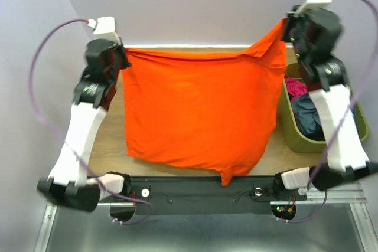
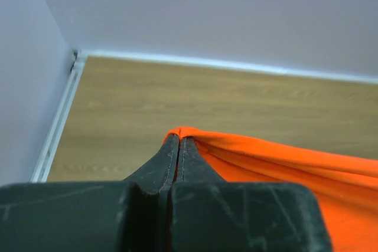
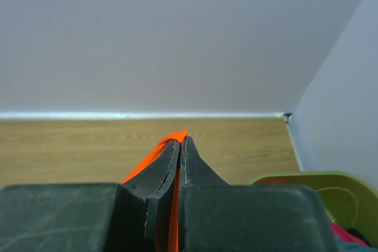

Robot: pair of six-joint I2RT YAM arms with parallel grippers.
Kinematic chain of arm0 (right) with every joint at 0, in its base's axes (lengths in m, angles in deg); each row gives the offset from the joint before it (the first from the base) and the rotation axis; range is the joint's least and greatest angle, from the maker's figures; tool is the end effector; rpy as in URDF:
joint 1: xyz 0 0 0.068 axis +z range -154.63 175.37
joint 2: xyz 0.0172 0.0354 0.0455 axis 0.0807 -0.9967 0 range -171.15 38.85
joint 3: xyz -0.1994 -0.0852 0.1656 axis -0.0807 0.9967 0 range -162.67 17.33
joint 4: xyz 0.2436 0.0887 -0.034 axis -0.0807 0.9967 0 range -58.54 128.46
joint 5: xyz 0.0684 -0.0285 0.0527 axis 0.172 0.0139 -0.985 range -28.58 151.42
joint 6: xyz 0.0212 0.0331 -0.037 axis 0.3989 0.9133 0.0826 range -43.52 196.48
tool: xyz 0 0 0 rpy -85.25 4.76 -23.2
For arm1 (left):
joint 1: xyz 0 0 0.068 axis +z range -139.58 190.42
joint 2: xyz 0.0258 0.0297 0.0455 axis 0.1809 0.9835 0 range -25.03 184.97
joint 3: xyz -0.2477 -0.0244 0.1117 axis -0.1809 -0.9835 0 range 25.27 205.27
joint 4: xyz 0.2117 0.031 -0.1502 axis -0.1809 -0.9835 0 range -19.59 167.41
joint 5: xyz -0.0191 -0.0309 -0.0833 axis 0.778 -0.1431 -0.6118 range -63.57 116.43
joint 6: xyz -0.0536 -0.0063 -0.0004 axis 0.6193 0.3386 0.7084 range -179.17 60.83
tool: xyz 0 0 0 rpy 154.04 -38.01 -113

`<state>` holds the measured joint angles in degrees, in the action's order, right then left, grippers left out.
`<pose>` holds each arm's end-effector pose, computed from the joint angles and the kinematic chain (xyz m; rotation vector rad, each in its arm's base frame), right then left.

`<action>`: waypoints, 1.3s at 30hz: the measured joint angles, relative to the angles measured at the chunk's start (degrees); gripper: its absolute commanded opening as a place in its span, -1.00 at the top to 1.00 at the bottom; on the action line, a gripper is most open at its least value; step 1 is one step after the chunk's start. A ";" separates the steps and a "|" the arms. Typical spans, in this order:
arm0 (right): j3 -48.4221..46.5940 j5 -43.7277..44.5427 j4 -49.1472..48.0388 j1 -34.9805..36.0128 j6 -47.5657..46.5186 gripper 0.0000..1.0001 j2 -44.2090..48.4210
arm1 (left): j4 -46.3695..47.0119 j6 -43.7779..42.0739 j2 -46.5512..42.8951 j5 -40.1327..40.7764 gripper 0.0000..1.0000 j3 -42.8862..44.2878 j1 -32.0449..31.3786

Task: Fold and stack the t-shirts
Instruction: Flatten the tshirt out

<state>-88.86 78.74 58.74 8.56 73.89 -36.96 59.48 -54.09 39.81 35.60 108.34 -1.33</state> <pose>0.2401 0.0452 0.5510 0.0330 1.5193 -0.0813 0.2271 -0.0415 0.4865 -0.0349 1.5663 -0.1058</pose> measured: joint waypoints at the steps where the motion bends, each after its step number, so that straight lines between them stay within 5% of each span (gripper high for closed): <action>1: 0.52 -0.11 -0.42 0.00 0.00 0.99 -2.45 | 0.61 -0.20 2.82 0.68 1.00 -0.87 0.17; 10: 3.32 -2.49 -4.02 0.00 0.70 0.99 -23.69 | 6.08 -0.76 29.88 5.86 1.00 -2.34 4.13; 15: 4.00 -3.87 -5.66 0.00 1.40 0.99 -31.61 | 6.62 -0.55 37.29 6.40 1.00 -2.34 4.70; 32: 3.43 -3.41 -8.26 -0.04 4.39 0.99 -39.19 | 9.62 2.89 38.93 6.47 1.00 -2.34 6.95; 39: -9.22 -1.86 -9.84 -0.22 5.62 0.99 -46.01 | 10.97 7.10 42.25 5.68 1.00 2.78 9.79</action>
<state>-98.08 76.88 48.91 8.34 79.51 -82.97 70.45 -46.98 82.06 41.28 111.12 8.47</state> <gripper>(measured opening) 0.026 0.033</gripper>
